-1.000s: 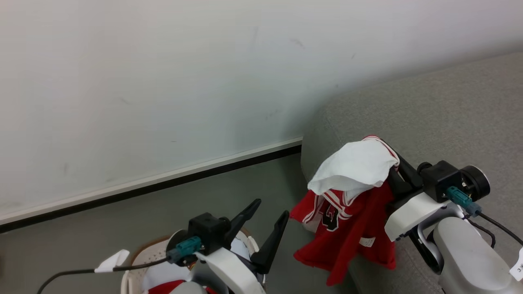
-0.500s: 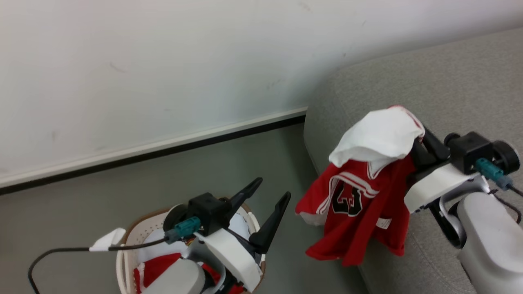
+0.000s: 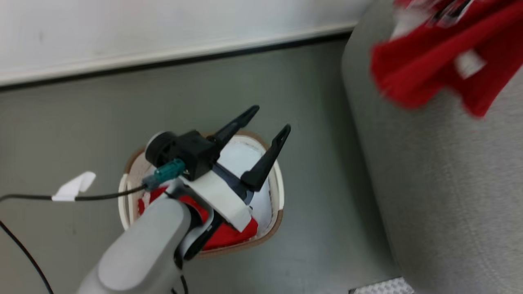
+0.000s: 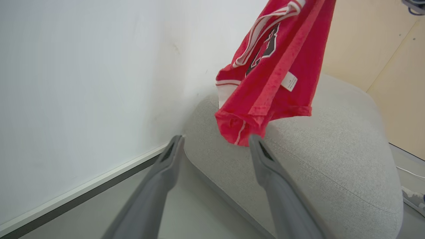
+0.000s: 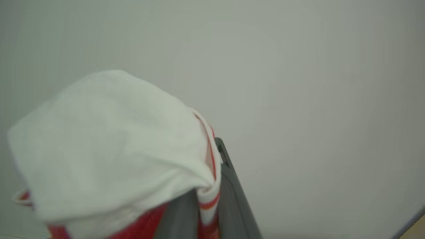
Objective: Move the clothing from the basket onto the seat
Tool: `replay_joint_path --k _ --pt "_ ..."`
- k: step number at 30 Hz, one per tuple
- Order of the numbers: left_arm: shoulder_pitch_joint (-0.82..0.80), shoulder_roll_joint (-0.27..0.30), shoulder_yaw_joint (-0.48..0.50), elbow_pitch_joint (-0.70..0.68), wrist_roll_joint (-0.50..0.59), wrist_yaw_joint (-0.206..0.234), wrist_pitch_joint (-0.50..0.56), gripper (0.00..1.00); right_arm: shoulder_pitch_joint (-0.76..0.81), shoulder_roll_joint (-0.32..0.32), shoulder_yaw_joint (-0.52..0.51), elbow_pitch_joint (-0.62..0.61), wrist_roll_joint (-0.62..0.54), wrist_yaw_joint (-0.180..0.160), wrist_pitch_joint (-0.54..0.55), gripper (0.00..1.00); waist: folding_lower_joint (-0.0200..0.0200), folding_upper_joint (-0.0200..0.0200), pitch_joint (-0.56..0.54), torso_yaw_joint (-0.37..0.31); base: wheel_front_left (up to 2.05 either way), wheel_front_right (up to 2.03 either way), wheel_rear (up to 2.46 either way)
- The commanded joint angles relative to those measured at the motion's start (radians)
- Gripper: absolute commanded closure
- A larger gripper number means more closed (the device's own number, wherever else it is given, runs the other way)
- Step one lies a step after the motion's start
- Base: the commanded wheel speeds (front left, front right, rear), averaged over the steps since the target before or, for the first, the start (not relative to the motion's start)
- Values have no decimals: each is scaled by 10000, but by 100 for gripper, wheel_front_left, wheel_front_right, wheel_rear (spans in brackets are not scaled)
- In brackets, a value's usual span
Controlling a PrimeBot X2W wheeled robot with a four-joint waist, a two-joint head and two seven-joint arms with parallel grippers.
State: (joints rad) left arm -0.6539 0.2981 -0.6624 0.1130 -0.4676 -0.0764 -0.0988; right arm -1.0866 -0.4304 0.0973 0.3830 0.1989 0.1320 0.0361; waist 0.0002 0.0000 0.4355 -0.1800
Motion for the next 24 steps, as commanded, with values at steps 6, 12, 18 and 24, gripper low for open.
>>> replay_joint_path --k 6,12,18,24 --pt "-508 175 81 -104 -10 -137 -230 0 -2095 -1265 -1200 58 -567 -25 994 100 -2 0 1575 843 0 0 0" --pt "-710 310 169 -67 -43 -174 -353 0 -3056 -2141 -2730 379 -1389 -25 1995 100 -2 0 2193 1114 0 0 0" --pt "-820 415 241 -113 -39 -51 -307 0 -1728 -1989 -4324 977 -2279 -25 2056 100 -2 0 2754 1358 0 0 0" --pt "-609 596 353 -94 -92 150 -312 0 -116 -973 -5888 1585 -2896 -25 1306 100 -2 0 3047 1559 0 0 0"
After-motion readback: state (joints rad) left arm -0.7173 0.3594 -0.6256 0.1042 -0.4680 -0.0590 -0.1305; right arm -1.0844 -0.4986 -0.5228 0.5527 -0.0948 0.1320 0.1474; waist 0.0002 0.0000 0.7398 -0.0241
